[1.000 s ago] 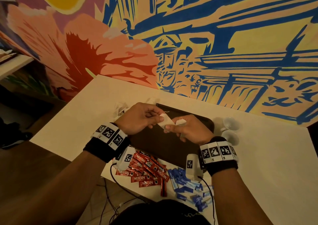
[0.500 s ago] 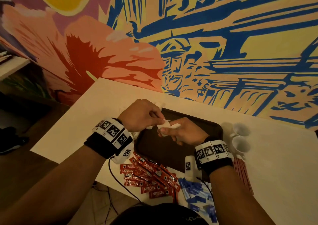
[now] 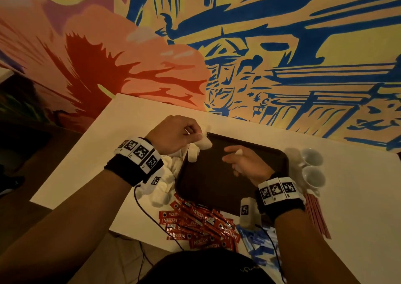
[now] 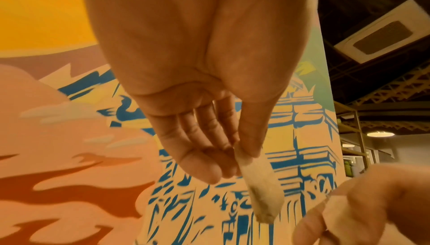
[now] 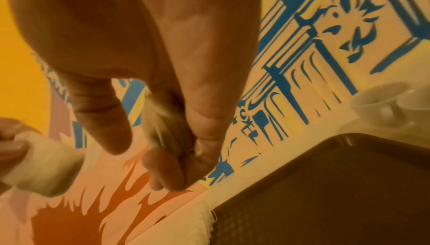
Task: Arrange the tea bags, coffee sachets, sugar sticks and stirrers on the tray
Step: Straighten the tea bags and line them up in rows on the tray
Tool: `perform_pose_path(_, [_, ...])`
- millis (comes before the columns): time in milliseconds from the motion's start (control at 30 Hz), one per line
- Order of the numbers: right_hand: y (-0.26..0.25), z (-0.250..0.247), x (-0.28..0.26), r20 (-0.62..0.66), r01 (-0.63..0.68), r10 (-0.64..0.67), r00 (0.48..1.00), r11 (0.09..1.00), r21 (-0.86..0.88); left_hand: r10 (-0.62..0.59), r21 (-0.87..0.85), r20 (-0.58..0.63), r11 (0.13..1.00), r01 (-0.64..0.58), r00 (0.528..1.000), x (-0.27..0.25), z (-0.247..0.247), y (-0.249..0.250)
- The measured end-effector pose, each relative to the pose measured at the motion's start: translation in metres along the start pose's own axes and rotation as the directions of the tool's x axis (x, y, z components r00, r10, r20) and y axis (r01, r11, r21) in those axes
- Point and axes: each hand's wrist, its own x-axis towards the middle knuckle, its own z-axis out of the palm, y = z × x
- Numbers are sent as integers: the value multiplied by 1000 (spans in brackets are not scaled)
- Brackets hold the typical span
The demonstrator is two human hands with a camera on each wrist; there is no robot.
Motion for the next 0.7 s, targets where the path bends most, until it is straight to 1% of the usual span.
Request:
perform_pose_path(67, [7,0,3,-23,-65,66,998,997,38,-34,4,17,999,34,999,8,6,-20])
perform_pose_path(167, [16,1,5,-65,-99,109,992,984,150,-129,29,89,992,127,988,22,22,-53])
perform_pose_path(233, [22,3,6,-70,-107,124,990,973,206,-179,89,155,982,167,972,30,36,-70])
perform_pose_path(300, [27,7,6,-58,-112,127,990,970,218,-222,173,226,967,185,948,38,49,-84])
perform_pose_path(367, [30,10,4,-46,-108,121,992,970,216,-267,267,308,946,186,913,45,63,-97])
perform_pose_path(433, [32,14,2,-42,-118,130,991,970,214,-297,351,384,923,160,874,51,78,-110])
perform_pose_path(533, [32,18,2,-58,-120,136,989,968,218,-333,408,460,903,137,823,58,98,-125])
perform_pose_path(600, [31,20,3,-69,-118,134,988,973,199,-346,434,492,893,120,799,63,106,-132])
perform_pose_path(700, [28,23,5,-79,-117,132,988,978,170,-351,470,506,878,89,788,71,111,-138])
